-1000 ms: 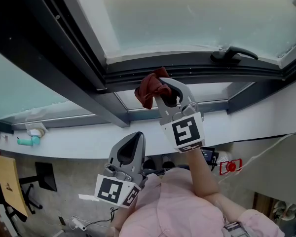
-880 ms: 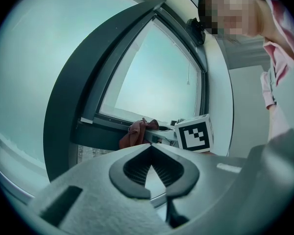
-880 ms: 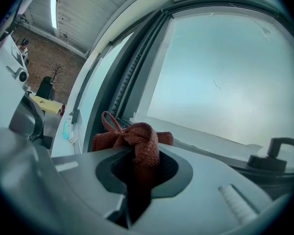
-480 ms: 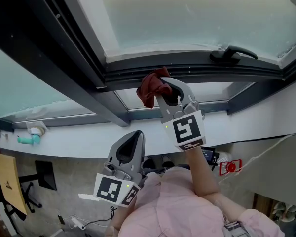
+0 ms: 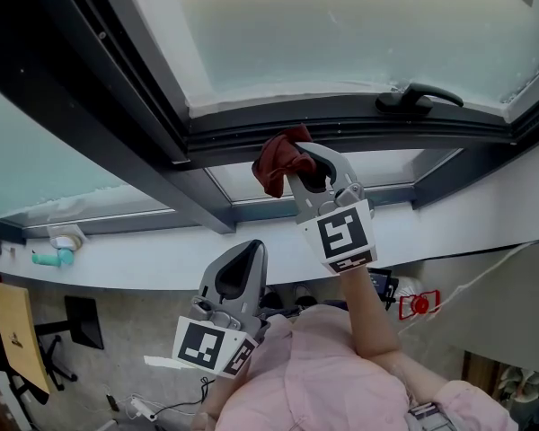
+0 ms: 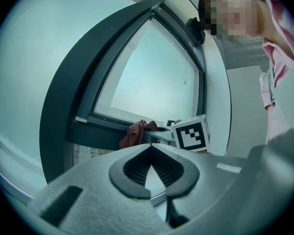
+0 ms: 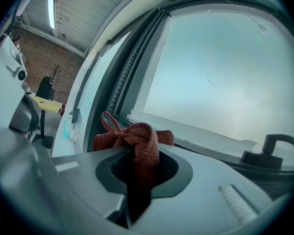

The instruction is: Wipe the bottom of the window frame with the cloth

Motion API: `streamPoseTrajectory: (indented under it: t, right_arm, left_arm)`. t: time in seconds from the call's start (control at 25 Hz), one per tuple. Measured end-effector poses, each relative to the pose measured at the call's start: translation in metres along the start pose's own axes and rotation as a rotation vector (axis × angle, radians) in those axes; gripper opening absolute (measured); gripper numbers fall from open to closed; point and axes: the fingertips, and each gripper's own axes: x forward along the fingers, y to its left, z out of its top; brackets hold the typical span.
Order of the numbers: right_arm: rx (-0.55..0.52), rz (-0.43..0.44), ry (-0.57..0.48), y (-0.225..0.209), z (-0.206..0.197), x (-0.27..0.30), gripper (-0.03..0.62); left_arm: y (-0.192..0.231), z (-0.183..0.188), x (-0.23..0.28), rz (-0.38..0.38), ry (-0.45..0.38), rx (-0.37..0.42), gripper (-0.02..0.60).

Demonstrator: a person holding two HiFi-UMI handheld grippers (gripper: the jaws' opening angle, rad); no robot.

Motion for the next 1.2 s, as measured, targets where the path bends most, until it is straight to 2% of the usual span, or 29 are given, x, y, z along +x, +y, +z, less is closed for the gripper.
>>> streamPoseTrajectory:
  t: [0.68, 1.2]
  right_arm:
    - [0.021, -0.011, 0.011, -0.015, -0.007, -0.010, 0.057]
    - [0.027, 0.035, 0.002, -0.031, -0.014, -0.022, 0.057]
  left_arm:
    - [-0.010, 0.001, 0.004, 0.006, -0.005, 0.006, -0.003]
    - [-0.035, 0.001, 0.013, 0.059, -0.038, 0.028, -0.003]
